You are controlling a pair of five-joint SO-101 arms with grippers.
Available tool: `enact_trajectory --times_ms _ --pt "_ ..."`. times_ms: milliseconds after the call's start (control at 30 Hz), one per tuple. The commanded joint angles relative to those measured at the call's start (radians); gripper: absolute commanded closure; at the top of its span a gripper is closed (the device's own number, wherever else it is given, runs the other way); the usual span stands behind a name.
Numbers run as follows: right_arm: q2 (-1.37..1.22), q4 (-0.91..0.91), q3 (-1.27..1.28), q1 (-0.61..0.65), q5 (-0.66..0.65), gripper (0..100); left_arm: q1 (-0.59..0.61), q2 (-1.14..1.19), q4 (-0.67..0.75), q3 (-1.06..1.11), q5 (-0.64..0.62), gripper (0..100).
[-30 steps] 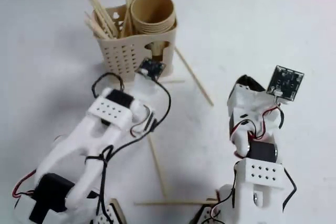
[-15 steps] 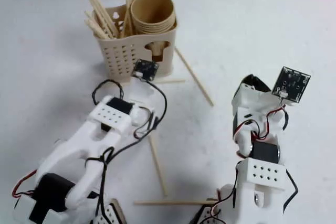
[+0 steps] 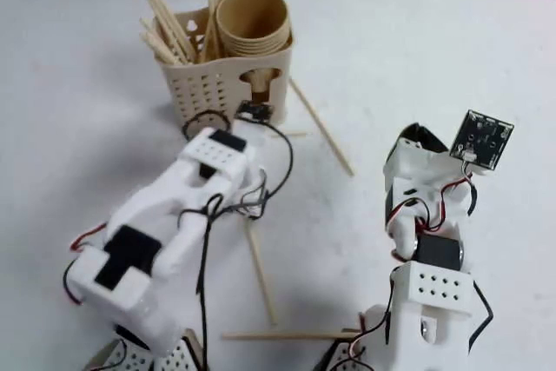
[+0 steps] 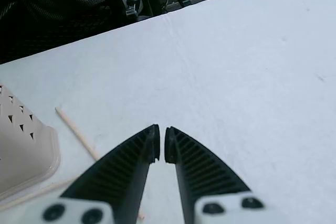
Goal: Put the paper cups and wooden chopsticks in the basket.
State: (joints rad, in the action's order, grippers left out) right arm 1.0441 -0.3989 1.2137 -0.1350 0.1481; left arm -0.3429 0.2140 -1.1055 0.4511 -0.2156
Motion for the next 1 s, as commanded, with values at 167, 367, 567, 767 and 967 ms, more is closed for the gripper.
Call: enact_trajectory --times_ms 167,367,567,767,967 --pt "0.027 0.012 -0.026 -0.002 0.011 96.4 -0.001 0.145 -0.157 -0.255 -0.009 98" --pt "0.027 0.012 -0.026 -0.005 0.011 96.5 -0.002 0.147 -0.327 -0.448 -0.006 98" --pt "0.027 0.012 -0.026 -0.005 0.011 96.7 -0.051 0.147 -0.540 -0.674 0.028 98" --pt "0.027 0.012 -0.026 -0.005 0.011 96.7 -0.088 0.134 -0.683 -0.957 0.032 98" --pt "0.027 0.012 -0.026 -0.005 0.011 96.7 -0.068 0.007 -0.677 -1.188 0.106 98"
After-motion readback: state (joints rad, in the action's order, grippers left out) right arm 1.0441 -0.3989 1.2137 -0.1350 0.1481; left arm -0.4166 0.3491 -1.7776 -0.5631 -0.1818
